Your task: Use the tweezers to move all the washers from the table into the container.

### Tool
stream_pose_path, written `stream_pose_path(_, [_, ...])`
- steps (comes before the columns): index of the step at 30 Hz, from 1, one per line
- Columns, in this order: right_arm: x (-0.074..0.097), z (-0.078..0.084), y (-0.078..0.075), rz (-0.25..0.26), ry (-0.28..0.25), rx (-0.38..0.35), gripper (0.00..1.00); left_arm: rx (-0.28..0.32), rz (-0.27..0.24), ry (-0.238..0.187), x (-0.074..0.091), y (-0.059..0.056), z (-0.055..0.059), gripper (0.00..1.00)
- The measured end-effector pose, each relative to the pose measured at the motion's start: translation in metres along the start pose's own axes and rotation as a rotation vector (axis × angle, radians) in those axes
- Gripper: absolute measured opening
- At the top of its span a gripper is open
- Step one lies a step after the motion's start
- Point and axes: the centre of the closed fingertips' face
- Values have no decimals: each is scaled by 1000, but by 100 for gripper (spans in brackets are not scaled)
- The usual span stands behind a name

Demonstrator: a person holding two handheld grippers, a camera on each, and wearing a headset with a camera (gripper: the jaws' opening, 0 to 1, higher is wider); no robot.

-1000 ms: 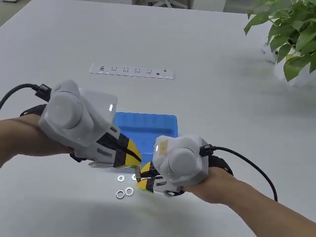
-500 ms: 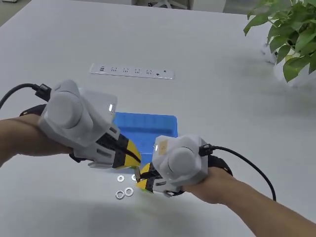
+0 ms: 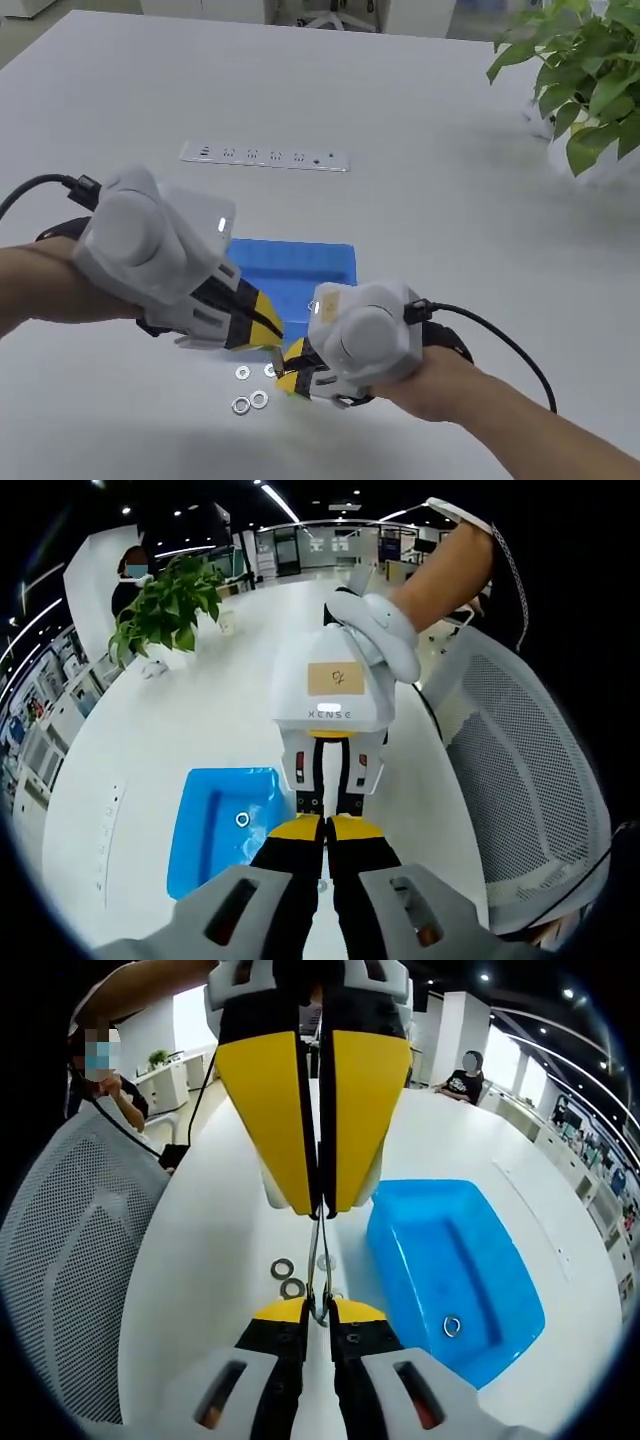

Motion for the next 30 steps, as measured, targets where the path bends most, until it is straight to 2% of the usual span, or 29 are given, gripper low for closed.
stream_pose_path(15, [19, -18, -2, 13, -14, 6, 10, -8, -3, 0, 21, 2, -16, 5])
stream_pose_path(21, [24, -22, -4, 18, -12, 14, 10, -14, 0, -4, 24, 4, -23, 5])
stream_pose_path(30, [36, -30, -16, 38, -11, 25, 10, -34, -8, -9, 33, 14, -33, 5])
Point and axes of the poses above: the centre of the closed fingertips' face, and the gripper's own axes: x roughly backward along the fingers, y roughly to its left, z roughly out of its underside, and after that the axes turned 2 degrees about y, right-handed
